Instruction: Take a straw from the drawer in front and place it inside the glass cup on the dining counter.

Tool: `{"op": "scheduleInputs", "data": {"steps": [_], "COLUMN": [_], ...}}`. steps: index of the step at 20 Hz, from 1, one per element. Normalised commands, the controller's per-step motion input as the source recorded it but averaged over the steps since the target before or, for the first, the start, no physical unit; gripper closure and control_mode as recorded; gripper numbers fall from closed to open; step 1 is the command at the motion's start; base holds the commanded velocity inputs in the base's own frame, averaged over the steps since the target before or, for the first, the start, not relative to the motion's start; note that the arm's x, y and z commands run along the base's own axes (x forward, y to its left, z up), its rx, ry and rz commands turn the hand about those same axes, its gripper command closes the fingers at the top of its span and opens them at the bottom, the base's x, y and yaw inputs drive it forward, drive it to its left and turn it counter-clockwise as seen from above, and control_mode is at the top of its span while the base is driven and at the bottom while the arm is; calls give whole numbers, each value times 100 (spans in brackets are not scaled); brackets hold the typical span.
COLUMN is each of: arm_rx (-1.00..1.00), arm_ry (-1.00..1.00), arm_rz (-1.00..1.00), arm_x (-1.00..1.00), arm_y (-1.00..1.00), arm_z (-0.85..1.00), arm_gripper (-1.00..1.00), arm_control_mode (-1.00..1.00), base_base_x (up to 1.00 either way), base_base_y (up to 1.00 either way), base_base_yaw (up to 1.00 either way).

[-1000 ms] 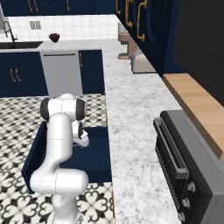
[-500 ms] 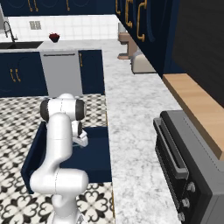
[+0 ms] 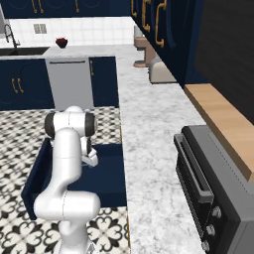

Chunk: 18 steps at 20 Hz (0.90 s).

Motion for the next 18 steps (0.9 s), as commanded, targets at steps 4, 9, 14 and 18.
{"op": "scheduleInputs", "data": {"steps": [4, 9, 14, 18], "arm_rx": [0, 0, 0, 0], "arm_ry": [0, 0, -2, -8], "arm_rz": [-6, -2, 0, 0], "arm_x": [-29, -15, -32, -43], "arm_y": [0, -7, -12, -8], "arm_z": [-41, -8, 0, 16], "arm_gripper": [100, 100, 100, 100], "arm_control_mode": [-100, -100, -100, -100], "base_base_x": [0, 0, 0, 0], "base_base_y": [0, 0, 0, 0], "base_base_yaw": [0, 0, 0, 0]}}
